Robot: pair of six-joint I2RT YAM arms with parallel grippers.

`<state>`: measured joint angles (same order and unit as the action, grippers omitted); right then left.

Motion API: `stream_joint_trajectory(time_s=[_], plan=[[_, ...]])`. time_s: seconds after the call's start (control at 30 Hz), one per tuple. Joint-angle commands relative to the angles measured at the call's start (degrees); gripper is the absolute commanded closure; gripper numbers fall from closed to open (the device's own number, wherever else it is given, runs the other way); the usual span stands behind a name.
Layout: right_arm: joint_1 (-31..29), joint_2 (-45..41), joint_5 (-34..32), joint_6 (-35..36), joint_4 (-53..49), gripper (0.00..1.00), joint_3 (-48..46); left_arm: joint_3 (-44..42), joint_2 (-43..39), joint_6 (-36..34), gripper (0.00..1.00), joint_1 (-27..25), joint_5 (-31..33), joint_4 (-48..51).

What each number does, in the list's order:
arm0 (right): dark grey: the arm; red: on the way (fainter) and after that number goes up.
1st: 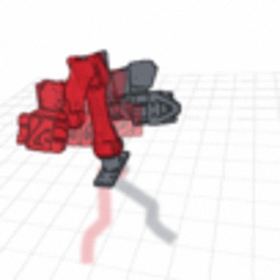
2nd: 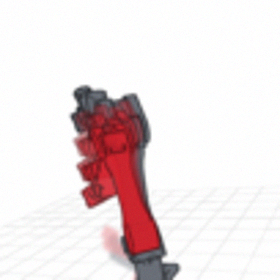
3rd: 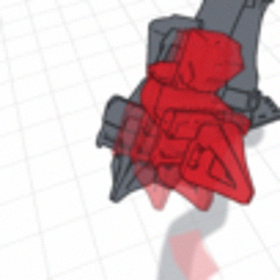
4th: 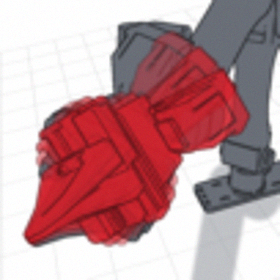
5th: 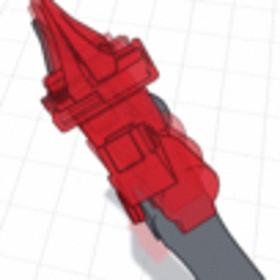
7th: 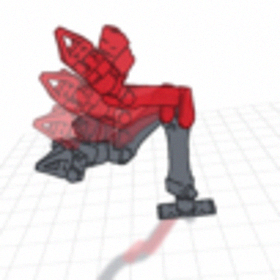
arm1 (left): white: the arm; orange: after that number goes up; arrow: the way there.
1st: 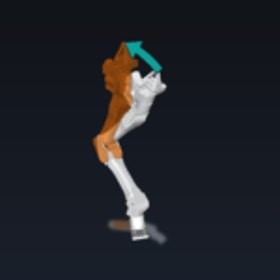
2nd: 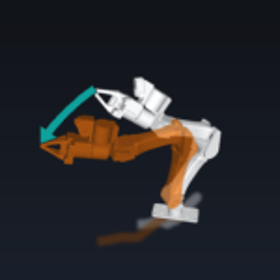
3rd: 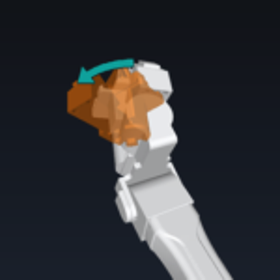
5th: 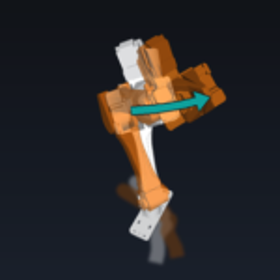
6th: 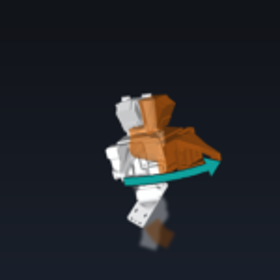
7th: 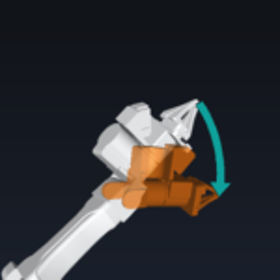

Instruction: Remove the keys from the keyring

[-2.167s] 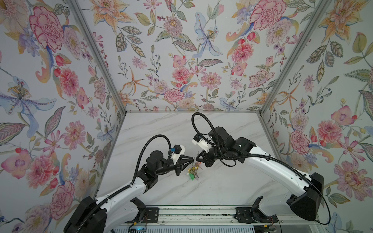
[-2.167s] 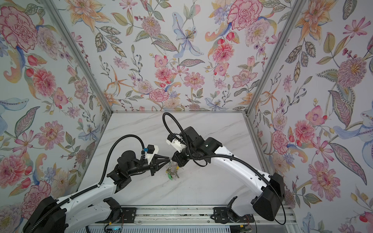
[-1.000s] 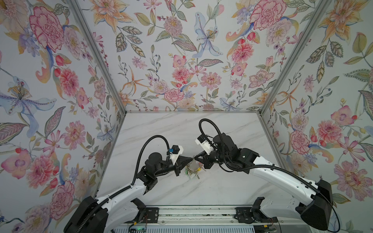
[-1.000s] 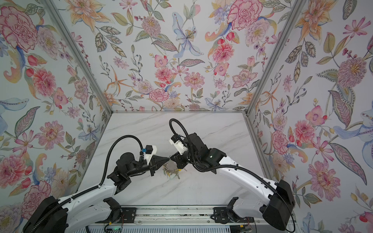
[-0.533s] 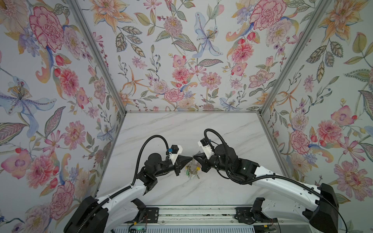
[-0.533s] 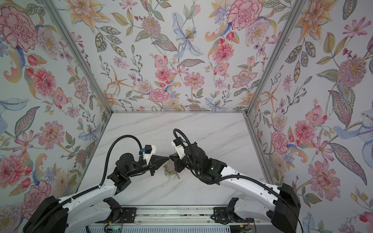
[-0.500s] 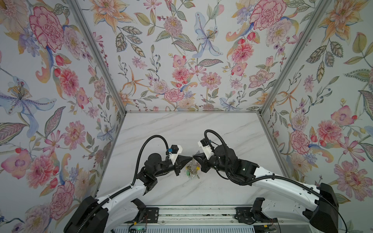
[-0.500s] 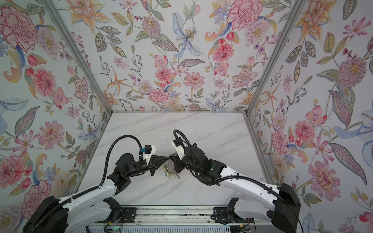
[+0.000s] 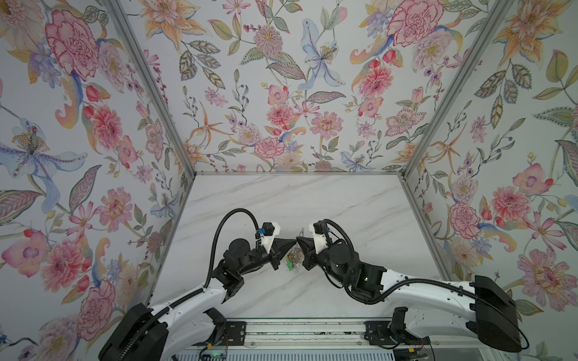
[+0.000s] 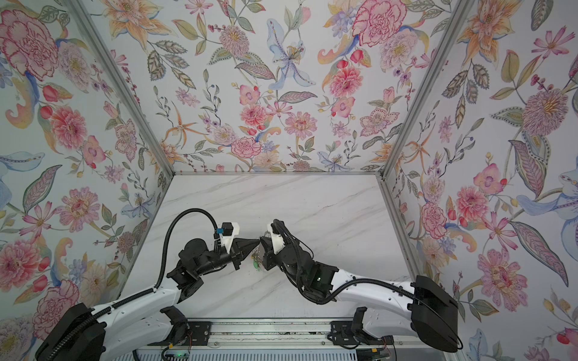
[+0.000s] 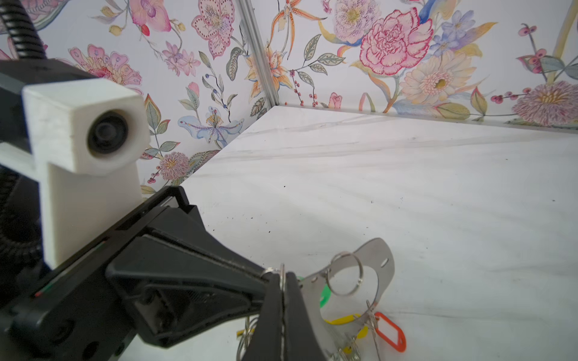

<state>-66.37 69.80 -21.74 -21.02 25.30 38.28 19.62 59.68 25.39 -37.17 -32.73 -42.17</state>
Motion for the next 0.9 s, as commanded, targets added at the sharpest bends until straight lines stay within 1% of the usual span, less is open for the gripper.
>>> stream_joint_trajectory(time_s=[0.0,0.23,0.53,0.67,0.73,0.8,0.87], plan=[[-0.58,1.22,-4.08,0.95,12.18,1.0,-0.58,0.44,-0.26,0.99,1.0,-3.42,-5.31,-4.23],[0.17,-0.24,-5.86,2.21,18.27,1.0,-2.17,-0.25,-3.29,-0.09,1.0,-4.3,-3.75,-0.19],[0.99,3.87,-4.27,0.86,24.83,1.0,-1.25,1.15,-2.76,0.72,1.0,-6.02,-3.39,-0.49],[2.14,4.28,-1.99,-0.58,24.35,1.0,-0.93,3.2,-2.91,0.17,1.0,-6.55,-3.39,0.74],[3.1,3.36,-0.28,-1.49,22.38,1.0,-0.6,3.8,-2.99,-0.95,1.0,-6.54,-2.67,2.13],[4.34,1.68,3.28,-2.22,19.76,1.0,-0.52,5.08,-3.28,-3.31,1.0,-6.44,-1.51,5.82],[6.14,0.01,7.53,-4.62,14.18,1.0,0.33,6.18,-3.96,-5.3,1.0,-6.43,0.0,9.45]])
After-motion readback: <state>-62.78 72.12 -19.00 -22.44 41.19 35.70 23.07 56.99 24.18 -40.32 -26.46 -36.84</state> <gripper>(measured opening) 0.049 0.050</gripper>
